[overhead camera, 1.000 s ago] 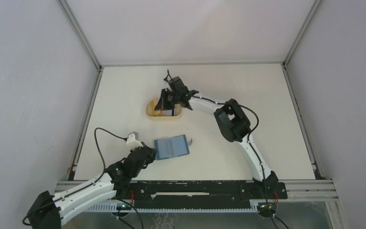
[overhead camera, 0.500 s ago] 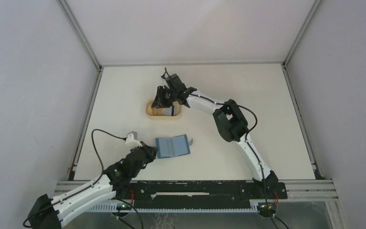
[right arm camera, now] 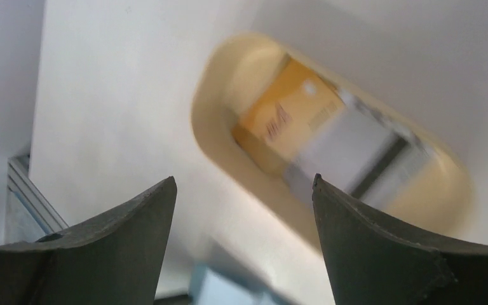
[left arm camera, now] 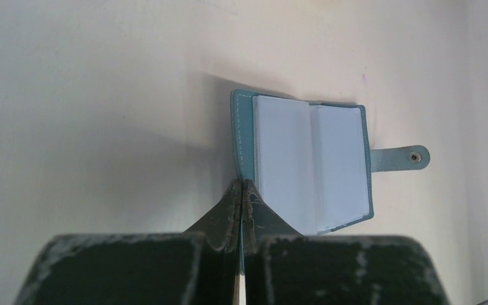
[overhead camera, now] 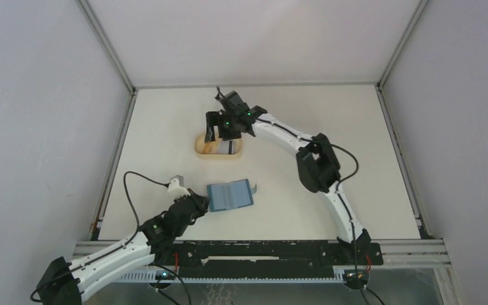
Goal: Take the credit cards out of the card holder
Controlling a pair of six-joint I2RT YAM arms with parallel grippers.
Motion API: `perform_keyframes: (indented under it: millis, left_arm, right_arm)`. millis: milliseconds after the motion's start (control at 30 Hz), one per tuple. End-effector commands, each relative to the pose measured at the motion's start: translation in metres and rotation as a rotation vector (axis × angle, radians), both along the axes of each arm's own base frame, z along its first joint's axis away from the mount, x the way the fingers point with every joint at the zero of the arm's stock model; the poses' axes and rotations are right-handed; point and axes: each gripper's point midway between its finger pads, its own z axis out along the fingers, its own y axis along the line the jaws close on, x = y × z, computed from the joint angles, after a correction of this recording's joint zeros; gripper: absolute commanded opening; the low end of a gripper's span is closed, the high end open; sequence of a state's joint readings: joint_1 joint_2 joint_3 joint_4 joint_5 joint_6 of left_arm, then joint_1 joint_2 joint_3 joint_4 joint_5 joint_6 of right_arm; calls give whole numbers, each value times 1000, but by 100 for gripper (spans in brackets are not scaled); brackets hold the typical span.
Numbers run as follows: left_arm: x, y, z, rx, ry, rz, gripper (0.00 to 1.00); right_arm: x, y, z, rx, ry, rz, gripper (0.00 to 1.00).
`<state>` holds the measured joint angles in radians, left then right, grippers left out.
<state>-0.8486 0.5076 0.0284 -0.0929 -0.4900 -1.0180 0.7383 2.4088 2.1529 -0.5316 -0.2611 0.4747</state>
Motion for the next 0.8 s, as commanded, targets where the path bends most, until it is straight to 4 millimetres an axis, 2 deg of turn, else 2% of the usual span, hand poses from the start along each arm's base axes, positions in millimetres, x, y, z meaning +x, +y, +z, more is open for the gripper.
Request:
perform_keyframes:
  millis: [0, 33, 67, 100, 233, 400, 500, 567, 633, 767]
  left_arm:
    - [-4, 6, -15, 39, 15, -5, 0]
    - [-3, 5, -14, 31, 11, -4, 0]
    - [-2, 4, -12, 23, 5, -5, 0]
    - [-1, 4, -11, 21, 3, -4, 0]
    - [-1, 3, -11, 19, 1, -5, 0]
    - [-1, 2, -11, 21, -1, -12, 0]
    - [-1, 1, -10, 20, -5, -15, 0]
    - [-1, 1, -9, 20, -6, -16, 0]
    - [3, -4, 4, -7, -28, -19, 0]
    - [5, -6, 7, -19, -36, -17, 0]
  right_arm:
    - [1, -63, 109, 31, -195, -63, 88]
    - [-3, -77, 121, 52, -218, -82, 92]
    - [-7, -91, 124, 72, -232, -99, 98]
    - [-14, -102, 138, 100, -254, -107, 99]
    - [-42, -138, 167, 114, -341, -154, 100]
    - [-77, -151, 155, 131, -310, -154, 100]
    - [-99, -151, 143, 86, -342, -158, 100]
    - [-117, -143, 138, 78, -369, -133, 100]
    - [-134, -132, 134, 80, -385, -104, 100]
    - [-163, -101, 109, 136, -310, -24, 100]
